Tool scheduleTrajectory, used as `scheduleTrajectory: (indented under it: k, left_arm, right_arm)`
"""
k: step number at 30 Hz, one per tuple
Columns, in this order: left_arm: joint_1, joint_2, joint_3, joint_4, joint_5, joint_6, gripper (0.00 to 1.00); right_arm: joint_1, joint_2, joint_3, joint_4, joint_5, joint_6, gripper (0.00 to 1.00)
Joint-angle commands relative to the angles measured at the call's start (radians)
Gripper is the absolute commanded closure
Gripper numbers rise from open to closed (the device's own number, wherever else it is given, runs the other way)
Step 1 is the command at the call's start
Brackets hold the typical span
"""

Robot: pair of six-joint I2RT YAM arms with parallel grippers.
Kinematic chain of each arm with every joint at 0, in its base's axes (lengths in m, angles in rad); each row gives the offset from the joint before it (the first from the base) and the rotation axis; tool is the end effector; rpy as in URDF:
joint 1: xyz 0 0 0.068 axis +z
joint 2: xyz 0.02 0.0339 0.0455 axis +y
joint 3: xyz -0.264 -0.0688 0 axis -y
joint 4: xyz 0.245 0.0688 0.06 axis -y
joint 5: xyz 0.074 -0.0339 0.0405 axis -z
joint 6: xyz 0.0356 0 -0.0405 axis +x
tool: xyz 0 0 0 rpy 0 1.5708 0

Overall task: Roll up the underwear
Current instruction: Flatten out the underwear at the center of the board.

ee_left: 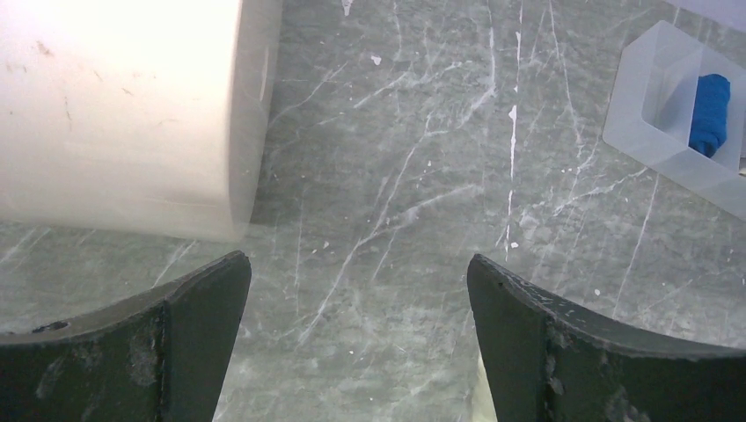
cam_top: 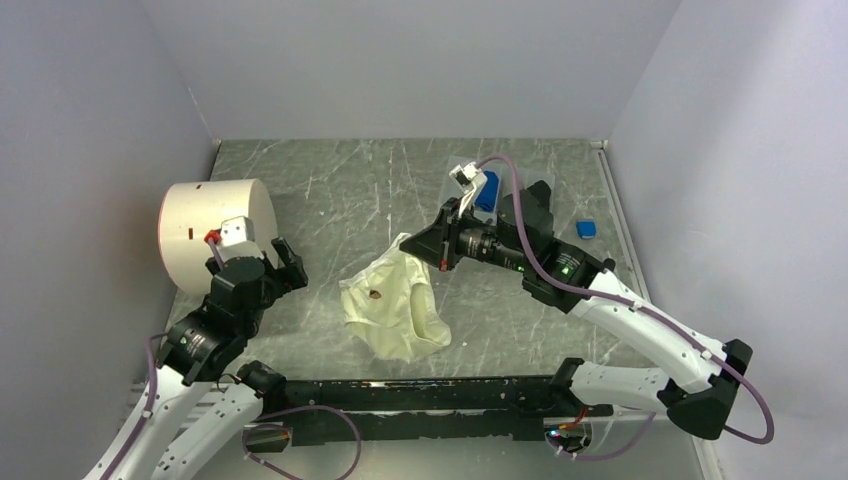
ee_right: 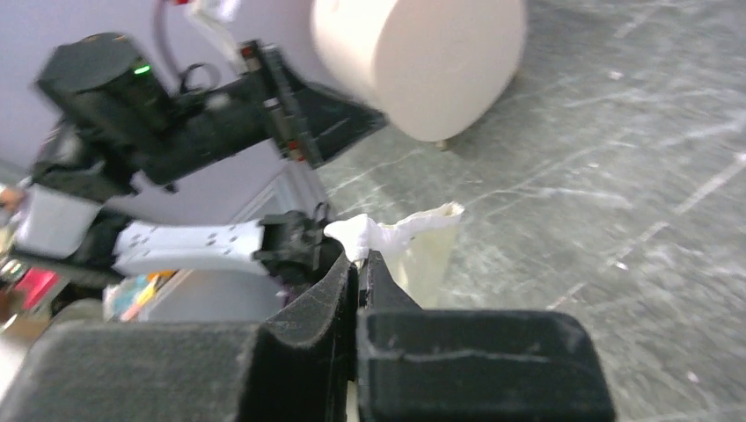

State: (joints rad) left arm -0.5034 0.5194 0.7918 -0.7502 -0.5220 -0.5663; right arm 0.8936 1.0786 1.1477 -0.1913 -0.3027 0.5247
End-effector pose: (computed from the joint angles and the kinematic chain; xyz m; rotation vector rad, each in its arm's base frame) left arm 0.0994 -0.0345 0.3200 -0.3796 1.9475 -0.1572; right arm 0.1438 0.1958 0.4098 -0.5856 1.7755 1.2818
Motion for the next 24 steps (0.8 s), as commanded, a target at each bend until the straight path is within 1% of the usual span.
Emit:
scheduleTrajectory:
  k: [1,3,4,5,8,10,12,14,18,19,21,24]
  left_arm:
    - [0.006,-0.009,0.022,0.037,0.014,0.008,0.02]
    - [0.005,0.002,0.003,0.091,0.085,0.05,0.02]
    - [0.005,0.017,-0.005,0.12,0.137,0.072,0.02]
    - [0.006,0.035,-0.013,0.15,0.191,0.094,0.02]
    - [0.006,0.123,-0.022,0.214,0.357,0.148,0.02]
    - [0.005,0.201,-0.023,0.244,0.466,0.179,0.02]
    - [0.005,0.279,-0.013,0.253,0.53,0.188,0.02]
    - [0.005,0.343,-0.017,0.286,0.599,0.199,0.02]
    - [0.004,0.462,-0.037,0.374,0.655,0.166,0.02]
    - [0.003,0.497,-0.042,0.395,0.666,0.159,0.02]
    - [0.003,0.579,-0.041,0.434,0.672,0.148,0.02]
    - [0.002,0.697,-0.013,0.481,0.672,0.141,0.02]
  right_arm:
    - [-0.023,0.015,-0.064,-0.079,0.263,0.028,0.97]
    - [-0.082,0.023,-0.155,-0.07,0.338,0.033,0.98]
    - [-0.127,0.026,-0.215,-0.036,0.325,0.029,0.99]
    - [-0.193,0.028,-0.299,0.009,0.256,0.022,0.99]
    - [-0.381,0.054,-0.465,0.125,0.136,0.008,1.0]
    - [-0.484,0.092,-0.525,0.171,0.054,-0.017,1.0]
    - [-0.568,0.136,-0.545,0.179,-0.017,-0.035,1.0]
    - [-0.614,0.176,-0.557,0.187,-0.064,-0.05,1.0]
    - [-0.666,0.249,-0.548,0.162,-0.118,-0.079,0.96]
    - [-0.671,0.26,-0.544,0.153,-0.117,-0.084,0.94]
    - [-0.682,0.28,-0.536,0.134,-0.112,-0.09,0.85]
    - [-0.687,0.298,-0.525,0.114,-0.11,-0.096,0.77]
